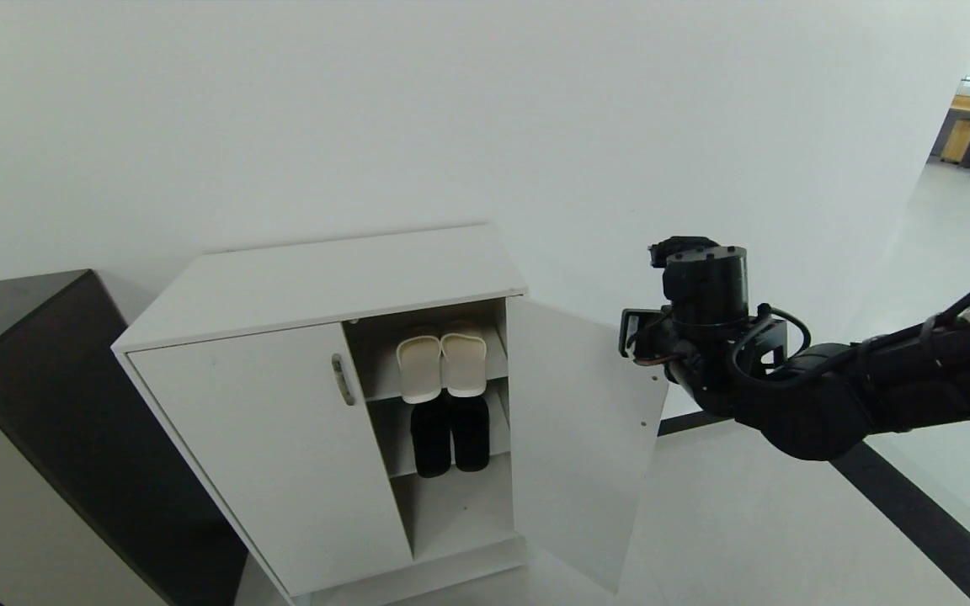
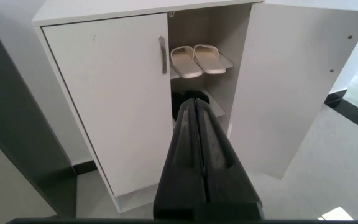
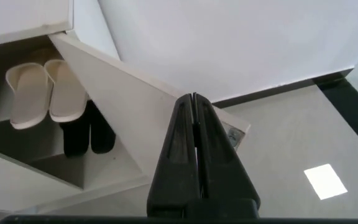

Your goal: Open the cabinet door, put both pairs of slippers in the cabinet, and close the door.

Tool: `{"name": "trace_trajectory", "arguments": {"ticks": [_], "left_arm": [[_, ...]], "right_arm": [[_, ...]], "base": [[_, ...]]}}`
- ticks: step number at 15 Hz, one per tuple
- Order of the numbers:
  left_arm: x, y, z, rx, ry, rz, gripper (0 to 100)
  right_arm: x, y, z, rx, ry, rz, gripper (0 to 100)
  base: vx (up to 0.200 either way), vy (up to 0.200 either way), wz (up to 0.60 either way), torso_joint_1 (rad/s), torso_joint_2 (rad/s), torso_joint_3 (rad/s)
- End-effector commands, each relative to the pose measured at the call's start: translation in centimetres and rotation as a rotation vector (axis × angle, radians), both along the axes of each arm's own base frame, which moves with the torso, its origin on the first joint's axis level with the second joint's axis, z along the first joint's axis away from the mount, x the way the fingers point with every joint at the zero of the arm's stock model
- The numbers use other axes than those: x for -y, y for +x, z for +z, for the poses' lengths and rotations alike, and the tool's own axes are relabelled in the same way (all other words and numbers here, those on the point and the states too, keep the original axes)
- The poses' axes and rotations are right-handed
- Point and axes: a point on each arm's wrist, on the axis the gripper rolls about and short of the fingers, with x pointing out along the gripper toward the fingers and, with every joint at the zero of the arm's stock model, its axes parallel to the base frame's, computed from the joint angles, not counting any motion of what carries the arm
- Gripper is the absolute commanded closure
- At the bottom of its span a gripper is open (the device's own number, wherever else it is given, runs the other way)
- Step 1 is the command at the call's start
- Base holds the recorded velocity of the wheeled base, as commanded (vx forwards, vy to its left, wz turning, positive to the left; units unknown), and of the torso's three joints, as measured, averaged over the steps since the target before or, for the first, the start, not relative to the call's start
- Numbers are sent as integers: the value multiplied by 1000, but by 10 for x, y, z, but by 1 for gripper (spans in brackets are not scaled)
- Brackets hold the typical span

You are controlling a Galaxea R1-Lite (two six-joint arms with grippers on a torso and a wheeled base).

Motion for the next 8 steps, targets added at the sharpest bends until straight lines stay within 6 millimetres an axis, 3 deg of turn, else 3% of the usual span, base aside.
{"name": "trace_trajectory", "arguments": {"ticks": [1, 8], "left_arm": [[0, 0, 0, 0, 0, 0, 100], [0, 0, 0, 0, 1, 0, 100]], "right_arm": [[3, 16, -11, -15, -8, -22, 100], [19, 49, -18, -12, 7, -50, 100]], "base": [[0, 0, 0, 0, 0, 0], [0, 0, 0, 0, 0, 0]]}}
